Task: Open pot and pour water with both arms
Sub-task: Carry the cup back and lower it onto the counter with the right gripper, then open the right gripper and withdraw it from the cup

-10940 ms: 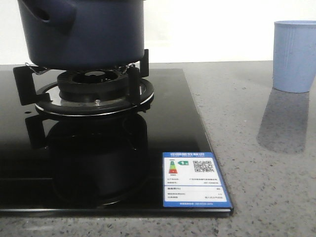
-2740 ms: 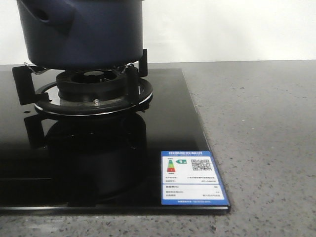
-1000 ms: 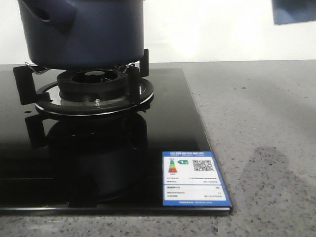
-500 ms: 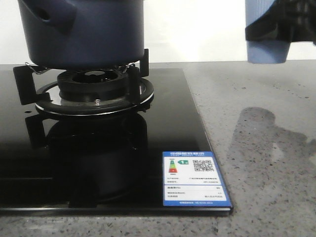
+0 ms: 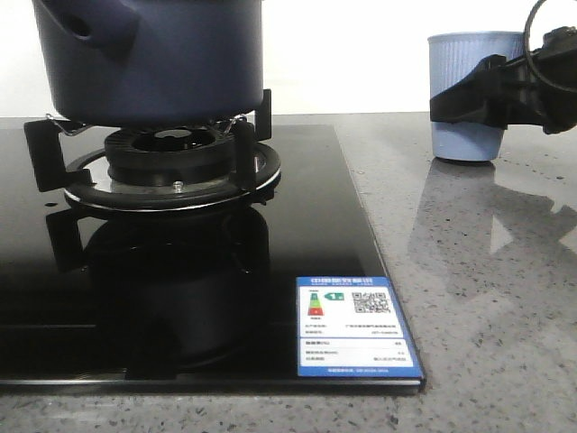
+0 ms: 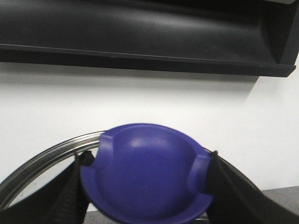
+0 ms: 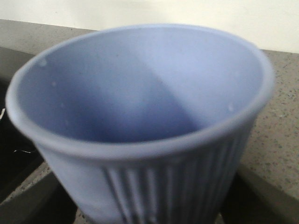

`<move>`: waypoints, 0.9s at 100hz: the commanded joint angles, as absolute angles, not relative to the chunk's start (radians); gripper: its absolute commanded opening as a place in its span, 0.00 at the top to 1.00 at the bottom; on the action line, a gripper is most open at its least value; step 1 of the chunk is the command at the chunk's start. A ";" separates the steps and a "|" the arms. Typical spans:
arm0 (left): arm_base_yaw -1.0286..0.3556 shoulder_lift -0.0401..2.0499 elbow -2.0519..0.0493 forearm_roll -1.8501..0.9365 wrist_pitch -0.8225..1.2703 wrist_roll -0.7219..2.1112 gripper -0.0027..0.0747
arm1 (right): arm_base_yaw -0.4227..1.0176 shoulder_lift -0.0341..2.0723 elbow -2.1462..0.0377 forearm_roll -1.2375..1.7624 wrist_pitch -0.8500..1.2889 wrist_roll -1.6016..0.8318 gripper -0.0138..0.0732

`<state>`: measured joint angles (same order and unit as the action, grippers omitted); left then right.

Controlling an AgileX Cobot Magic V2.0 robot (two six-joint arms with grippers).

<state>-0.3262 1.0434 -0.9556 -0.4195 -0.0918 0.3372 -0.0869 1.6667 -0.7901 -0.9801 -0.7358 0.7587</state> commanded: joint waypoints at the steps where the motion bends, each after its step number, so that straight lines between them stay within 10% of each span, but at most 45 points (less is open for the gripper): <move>1: -0.322 1.019 -0.994 -0.413 -0.198 0.337 0.50 | -0.093 1.636 -0.816 -0.949 -0.802 0.746 0.44; 90: -0.322 1.019 -0.994 -0.413 -0.198 0.337 0.50 | -0.123 1.581 -0.812 -1.071 -0.836 0.876 0.16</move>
